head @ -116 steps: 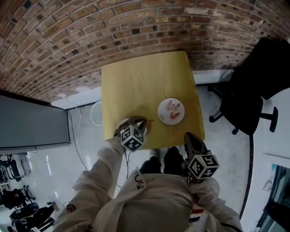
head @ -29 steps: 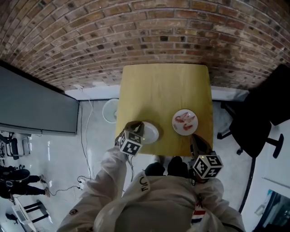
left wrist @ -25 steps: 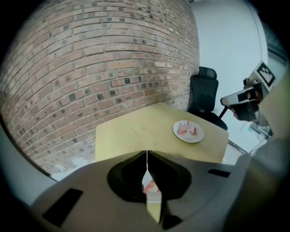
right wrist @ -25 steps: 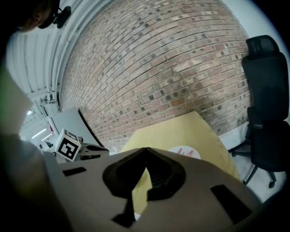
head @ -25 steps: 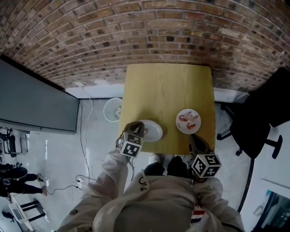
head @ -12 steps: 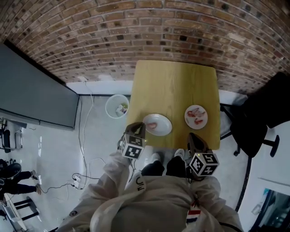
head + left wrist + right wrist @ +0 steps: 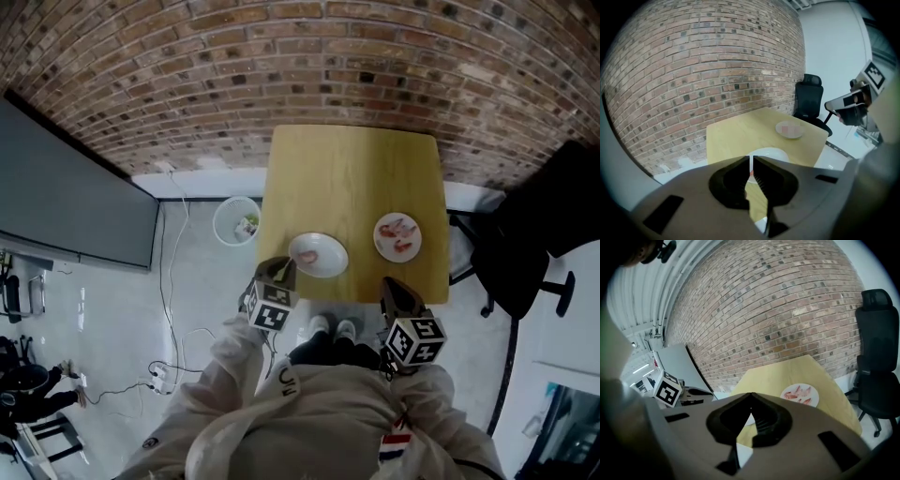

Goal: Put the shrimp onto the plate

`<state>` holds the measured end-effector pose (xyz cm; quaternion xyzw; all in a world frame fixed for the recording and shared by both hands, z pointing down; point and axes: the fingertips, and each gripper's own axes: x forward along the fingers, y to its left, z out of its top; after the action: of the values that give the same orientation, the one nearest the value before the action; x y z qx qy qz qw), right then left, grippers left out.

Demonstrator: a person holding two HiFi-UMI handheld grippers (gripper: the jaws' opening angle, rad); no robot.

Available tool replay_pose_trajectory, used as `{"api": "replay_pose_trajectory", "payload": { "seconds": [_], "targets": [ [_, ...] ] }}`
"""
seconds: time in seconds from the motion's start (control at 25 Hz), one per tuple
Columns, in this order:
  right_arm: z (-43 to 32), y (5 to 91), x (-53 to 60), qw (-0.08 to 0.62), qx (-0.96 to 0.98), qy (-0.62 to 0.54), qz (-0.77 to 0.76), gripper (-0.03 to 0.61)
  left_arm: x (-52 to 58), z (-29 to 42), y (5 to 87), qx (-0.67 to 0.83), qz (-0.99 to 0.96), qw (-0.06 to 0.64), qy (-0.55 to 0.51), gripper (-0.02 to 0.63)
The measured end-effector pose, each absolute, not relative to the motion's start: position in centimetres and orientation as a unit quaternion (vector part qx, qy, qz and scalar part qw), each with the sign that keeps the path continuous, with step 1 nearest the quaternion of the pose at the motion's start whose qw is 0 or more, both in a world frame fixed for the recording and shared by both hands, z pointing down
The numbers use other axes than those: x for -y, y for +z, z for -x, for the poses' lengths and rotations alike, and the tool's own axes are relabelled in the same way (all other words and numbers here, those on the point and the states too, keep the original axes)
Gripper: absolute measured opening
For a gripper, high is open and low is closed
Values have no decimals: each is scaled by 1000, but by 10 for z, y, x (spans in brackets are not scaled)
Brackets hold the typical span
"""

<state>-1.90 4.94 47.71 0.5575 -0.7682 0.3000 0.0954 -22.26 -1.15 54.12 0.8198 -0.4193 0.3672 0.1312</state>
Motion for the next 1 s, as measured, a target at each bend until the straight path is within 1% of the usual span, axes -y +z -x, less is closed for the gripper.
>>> {"api": "replay_pose_trajectory", "payload": {
  "seconds": [0.36,0.4,0.48,0.68,1.0],
  "targets": [
    [11,493,-54,96,770,317,-546,23,8,199,563,365,-828,110,411,24],
    [10,493,-55,96,769,318,-546,23,9,198,564,361,-829,109,414,35],
    [9,494,-56,97,768,320,-546,23,11,195,568,356,-830,103,417,82],
    [2,499,-56,102,763,328,-548,23,17,189,587,326,-829,89,446,171],
    [-12,514,-65,111,745,345,-561,23,25,181,620,264,-828,81,487,189]
  ]
}}
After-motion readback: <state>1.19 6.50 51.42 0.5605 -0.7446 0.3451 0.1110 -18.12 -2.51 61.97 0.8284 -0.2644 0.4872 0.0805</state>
